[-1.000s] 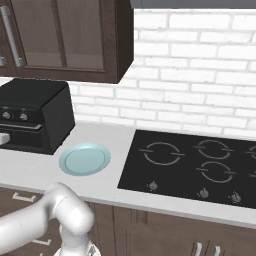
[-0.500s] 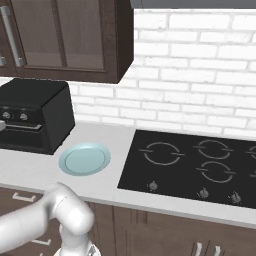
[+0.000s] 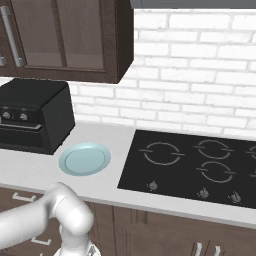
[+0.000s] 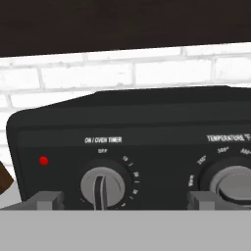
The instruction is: Pick up the kebab skewer and baguette bread, and place them inside the toaster oven. Close the toaster oven door and start by setting the timer.
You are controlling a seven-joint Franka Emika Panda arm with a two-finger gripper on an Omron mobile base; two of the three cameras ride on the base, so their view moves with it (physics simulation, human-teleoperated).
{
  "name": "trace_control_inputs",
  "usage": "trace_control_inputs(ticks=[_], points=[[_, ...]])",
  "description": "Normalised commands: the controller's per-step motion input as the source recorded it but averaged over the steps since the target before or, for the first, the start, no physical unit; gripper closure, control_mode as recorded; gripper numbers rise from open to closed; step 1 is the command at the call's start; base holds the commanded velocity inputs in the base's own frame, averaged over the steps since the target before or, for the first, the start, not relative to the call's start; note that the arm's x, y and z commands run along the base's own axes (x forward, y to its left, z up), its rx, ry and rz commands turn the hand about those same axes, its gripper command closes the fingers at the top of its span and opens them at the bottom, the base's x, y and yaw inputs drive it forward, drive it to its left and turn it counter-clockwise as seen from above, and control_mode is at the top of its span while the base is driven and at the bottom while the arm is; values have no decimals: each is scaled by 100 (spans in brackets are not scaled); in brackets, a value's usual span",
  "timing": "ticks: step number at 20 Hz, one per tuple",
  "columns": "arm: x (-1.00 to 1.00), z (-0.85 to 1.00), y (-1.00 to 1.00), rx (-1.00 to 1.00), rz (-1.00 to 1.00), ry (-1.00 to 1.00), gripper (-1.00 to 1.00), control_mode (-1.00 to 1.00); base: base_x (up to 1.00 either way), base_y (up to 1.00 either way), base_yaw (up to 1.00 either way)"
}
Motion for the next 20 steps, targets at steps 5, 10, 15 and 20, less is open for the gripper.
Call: trace_control_inputs(ticks=[5,10,15,20], points=[[7,0,9,0,0,0,-100,-100,0,0,0],[17,0,0,0,0,0,-100,-100,0,0,0],[3,0,7,0,0,0,-100,-100,0,0,0],[0,0,2,0,0,-1,-100,-100,0,0,0]])
